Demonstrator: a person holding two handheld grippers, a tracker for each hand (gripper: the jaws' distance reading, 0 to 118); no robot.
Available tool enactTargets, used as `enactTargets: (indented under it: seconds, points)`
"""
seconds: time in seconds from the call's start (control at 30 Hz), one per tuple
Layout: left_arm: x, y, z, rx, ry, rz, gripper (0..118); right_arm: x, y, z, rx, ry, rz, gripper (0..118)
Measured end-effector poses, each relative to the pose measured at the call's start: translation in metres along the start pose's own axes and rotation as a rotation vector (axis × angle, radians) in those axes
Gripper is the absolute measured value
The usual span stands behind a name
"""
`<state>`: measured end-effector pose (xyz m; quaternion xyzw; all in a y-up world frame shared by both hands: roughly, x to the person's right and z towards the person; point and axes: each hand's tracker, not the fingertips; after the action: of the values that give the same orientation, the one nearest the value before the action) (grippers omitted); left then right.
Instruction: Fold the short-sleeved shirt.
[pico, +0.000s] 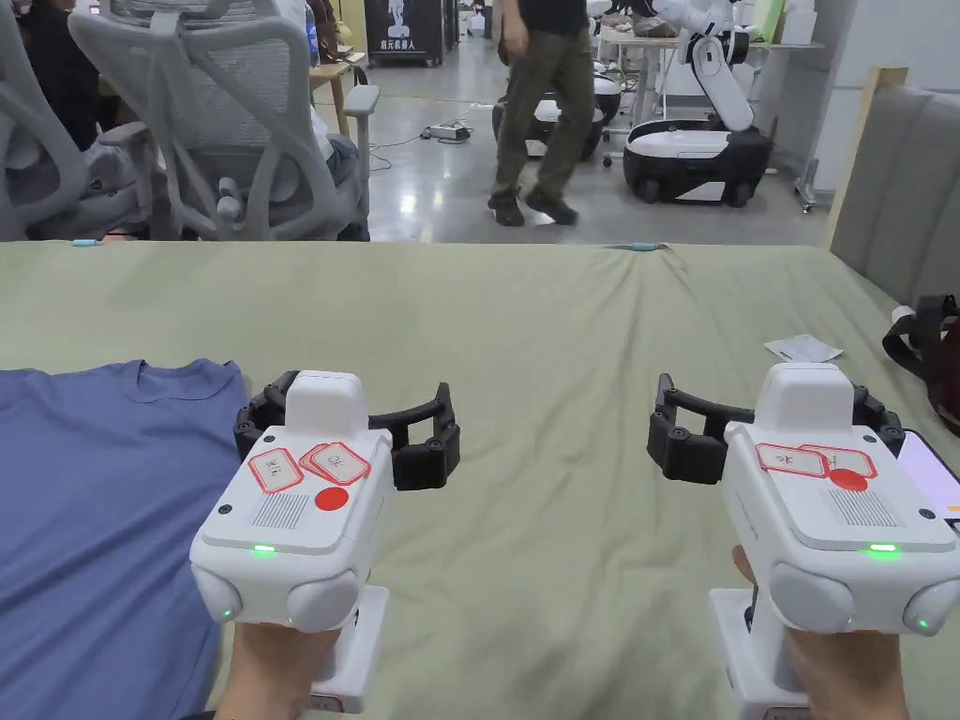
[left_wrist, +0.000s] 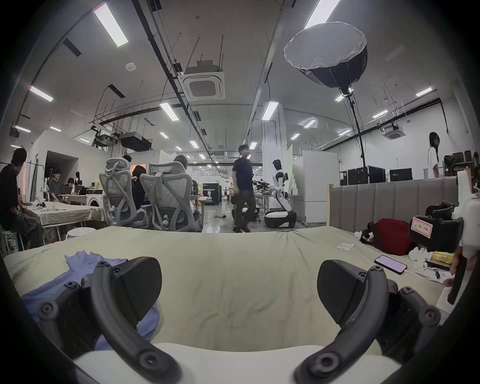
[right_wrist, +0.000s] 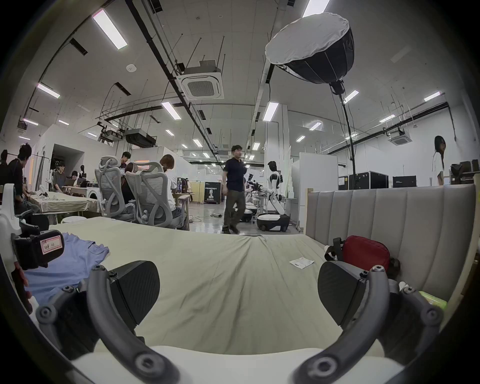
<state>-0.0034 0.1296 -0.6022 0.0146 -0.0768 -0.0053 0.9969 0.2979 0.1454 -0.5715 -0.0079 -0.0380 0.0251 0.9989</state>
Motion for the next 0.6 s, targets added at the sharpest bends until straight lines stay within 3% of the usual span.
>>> enactTargets:
  seconds: [0.6]
  points:
    - [0.0009, 0.0024, -0.0014, 0.006, 0.019, 0.000, 118, -0.0014, 0.0016, -0.0003, -0.001, 0.003, 0.012, 118]
